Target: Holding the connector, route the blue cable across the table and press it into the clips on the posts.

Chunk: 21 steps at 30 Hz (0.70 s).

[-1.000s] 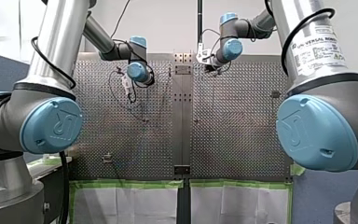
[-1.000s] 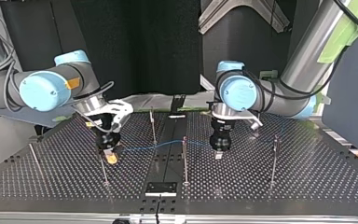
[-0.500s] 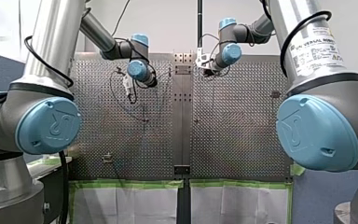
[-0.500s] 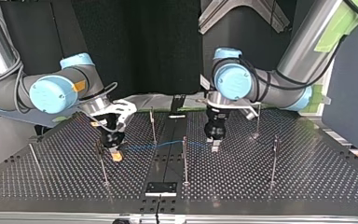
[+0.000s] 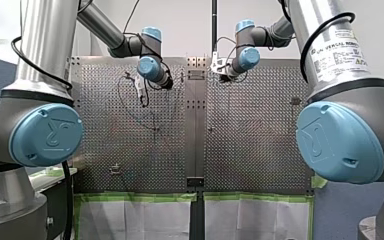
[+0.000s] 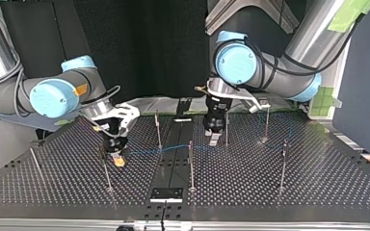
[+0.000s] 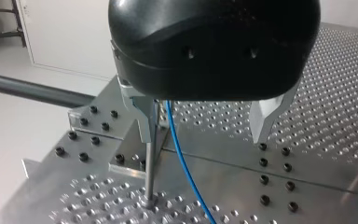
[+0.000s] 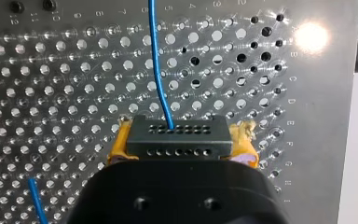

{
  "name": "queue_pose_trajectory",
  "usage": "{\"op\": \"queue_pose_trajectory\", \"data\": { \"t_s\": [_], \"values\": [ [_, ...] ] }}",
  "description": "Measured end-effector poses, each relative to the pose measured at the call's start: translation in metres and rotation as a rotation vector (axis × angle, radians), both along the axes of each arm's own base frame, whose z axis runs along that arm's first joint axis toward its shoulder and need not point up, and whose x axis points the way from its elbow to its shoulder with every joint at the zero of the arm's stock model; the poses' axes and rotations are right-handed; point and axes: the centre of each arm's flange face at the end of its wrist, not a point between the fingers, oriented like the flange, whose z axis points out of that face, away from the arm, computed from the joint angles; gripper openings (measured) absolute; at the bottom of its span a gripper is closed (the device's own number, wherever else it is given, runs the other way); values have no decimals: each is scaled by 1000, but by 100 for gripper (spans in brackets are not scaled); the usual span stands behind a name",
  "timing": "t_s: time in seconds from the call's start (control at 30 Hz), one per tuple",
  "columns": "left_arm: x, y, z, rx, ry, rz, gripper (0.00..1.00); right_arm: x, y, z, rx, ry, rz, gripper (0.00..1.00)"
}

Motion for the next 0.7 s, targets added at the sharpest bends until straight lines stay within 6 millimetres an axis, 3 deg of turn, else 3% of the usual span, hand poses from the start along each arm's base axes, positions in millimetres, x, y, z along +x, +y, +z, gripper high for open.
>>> {"op": "queue_pose_trajectory", "data": {
  "t_s": [0.2, 0.37, 0.53, 0.7],
  "values": [
    [-25, -5, 14, 13, -28, 7, 100, 1, 1, 0, -2, 2, 2, 0],
    [-47, -17, 38, 35, -83, 6, 100, 3, 3, 0, -3, 4, 6, 0],
    [-56, -35, 54, 34, -128, 8, 100, 3, 3, 0, -2, 5, 6, 0],
    [-59, -55, 56, 50, -118, 8, 100, 1, 1, 0, 0, 3, 2, 0]
  ]
}}
